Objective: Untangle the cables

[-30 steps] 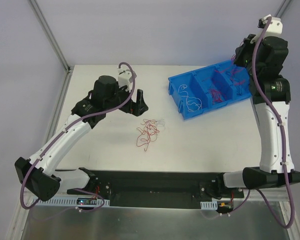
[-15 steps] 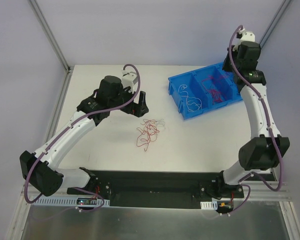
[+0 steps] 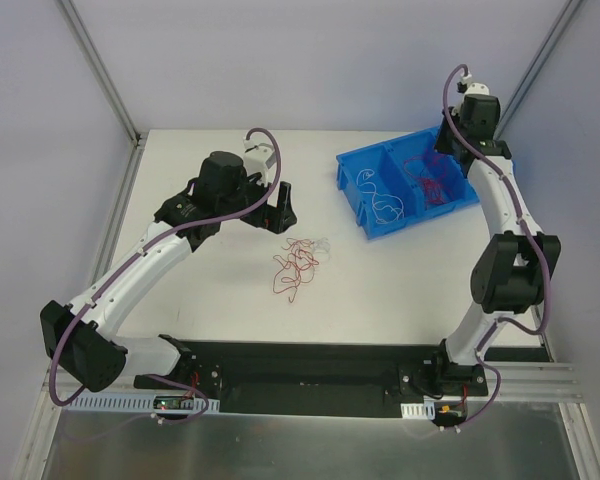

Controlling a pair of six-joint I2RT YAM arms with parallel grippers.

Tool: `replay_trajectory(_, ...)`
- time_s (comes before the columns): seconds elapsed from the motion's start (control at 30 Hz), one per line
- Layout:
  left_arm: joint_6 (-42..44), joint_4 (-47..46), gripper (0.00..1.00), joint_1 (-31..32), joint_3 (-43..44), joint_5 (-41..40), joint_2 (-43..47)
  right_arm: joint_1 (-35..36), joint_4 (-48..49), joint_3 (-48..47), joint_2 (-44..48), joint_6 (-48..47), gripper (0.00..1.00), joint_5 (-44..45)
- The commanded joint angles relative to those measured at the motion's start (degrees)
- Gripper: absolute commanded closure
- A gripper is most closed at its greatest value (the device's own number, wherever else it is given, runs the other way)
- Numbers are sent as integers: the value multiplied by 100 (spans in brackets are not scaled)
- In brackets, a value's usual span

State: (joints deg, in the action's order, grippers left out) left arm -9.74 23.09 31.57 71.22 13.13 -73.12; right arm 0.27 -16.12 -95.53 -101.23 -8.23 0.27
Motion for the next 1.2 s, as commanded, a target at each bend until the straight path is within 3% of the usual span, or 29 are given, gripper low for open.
replay_trajectory(0.0, 95, -68, 5, 51, 138, -47, -18, -1, 276, -141, -317, 76, 100, -63)
replay_trajectory(0.43, 68, -68, 5, 60, 103, -47, -35, -10, -672, -1284, -1847, 137, 99, 43)
replay_trajectory(0.6, 25, -112, 5, 60, 76, 14, -70, -1, -1260, -1793, -1874, 67, 82, -151)
replay_trajectory(0.77, -19, -165, 4, 60, 23, 58, -36, -1, -1877, -2041, -1489, 111, 58, -62)
replay_trajectory(0.9, -98, -173, 4, 60, 32, 181, 17, 51, -2114, -1261, -690, 347, 49, 105)
replay_trajectory(1.07, -353, -226, 4, 60, 24, 463, 61, 700, -1036, 1452, 1190, 795, 40, -510)
replay_trajectory(1.17, -450, -261, 4, 60, -12, 507, -44, 1543, -315, 2894, 2236, 1182, 36, -345)
